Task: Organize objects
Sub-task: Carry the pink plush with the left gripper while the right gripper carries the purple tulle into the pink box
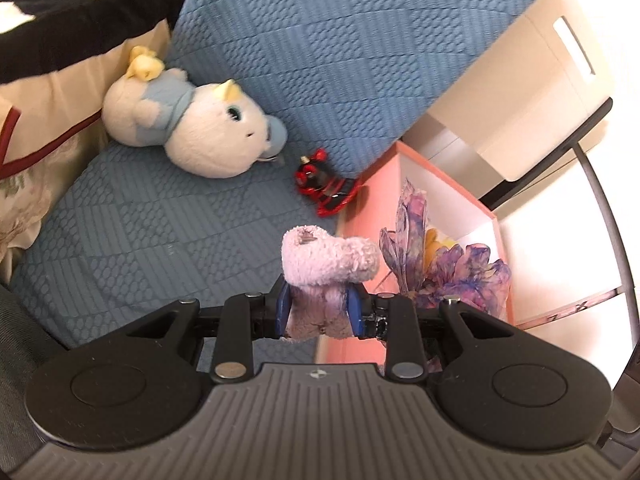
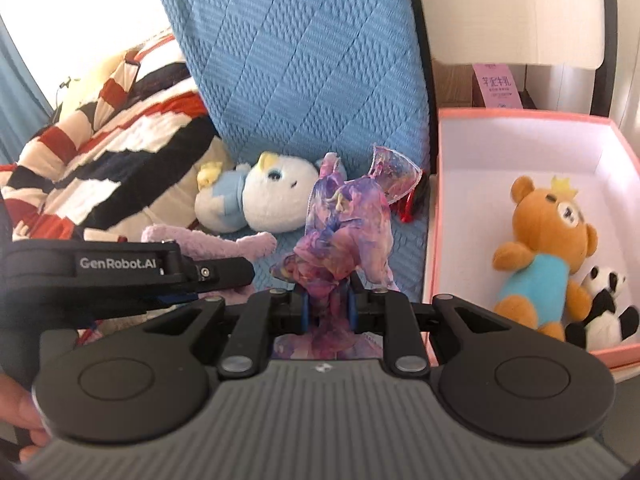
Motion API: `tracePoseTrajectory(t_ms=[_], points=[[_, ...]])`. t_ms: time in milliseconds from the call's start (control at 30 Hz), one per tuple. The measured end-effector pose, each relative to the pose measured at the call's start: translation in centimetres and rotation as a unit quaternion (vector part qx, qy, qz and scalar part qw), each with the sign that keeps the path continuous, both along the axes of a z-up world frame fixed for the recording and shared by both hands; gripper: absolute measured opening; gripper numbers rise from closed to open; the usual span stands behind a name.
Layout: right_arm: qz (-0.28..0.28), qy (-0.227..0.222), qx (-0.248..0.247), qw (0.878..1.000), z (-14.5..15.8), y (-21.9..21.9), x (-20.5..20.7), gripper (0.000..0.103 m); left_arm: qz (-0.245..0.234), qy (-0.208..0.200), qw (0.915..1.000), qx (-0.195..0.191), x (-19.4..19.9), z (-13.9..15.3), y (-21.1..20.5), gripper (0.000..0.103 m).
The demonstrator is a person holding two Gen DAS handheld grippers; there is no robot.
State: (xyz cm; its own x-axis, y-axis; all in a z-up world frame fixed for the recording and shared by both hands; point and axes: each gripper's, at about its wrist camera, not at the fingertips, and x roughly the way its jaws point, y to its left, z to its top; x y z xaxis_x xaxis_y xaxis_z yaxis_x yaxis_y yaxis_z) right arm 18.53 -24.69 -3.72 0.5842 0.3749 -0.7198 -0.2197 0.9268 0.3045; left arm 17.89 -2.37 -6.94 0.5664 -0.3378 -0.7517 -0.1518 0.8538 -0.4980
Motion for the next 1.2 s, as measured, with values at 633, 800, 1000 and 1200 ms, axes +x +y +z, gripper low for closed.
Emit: tracePoseTrajectory(t_ms=[633, 800, 1000, 1200], points=[[-0.055, -0.049, 0.038, 0.997, 6.0, -8.3, 3.0, 0.022, -0.069, -0.054, 0.996, 0.017, 5.2, 7.2, -9.2, 0.034], [-0.073, -0.046, 0.036, 0.996, 5.4, -11.5, 3.9, 0.022, -0.085, -0.059, 0.9945, 0.015, 6.6, 7.2, -12.2, 0.034], [-0.1, -0.03, 0.028, 0.994, 3.1, -14.9, 5.2, 0.022, -0.104, -0.05, 0.9931, 0.02, 8.6, 5.7, -15.9, 0.034], [-0.124, -0.005, 0.017, 0.992, 0.0, -18.1, 6.2, 0.022, -0.115, -0.024, 0.9929, 0.021, 11.1, 2.9, -19.5, 0.034]])
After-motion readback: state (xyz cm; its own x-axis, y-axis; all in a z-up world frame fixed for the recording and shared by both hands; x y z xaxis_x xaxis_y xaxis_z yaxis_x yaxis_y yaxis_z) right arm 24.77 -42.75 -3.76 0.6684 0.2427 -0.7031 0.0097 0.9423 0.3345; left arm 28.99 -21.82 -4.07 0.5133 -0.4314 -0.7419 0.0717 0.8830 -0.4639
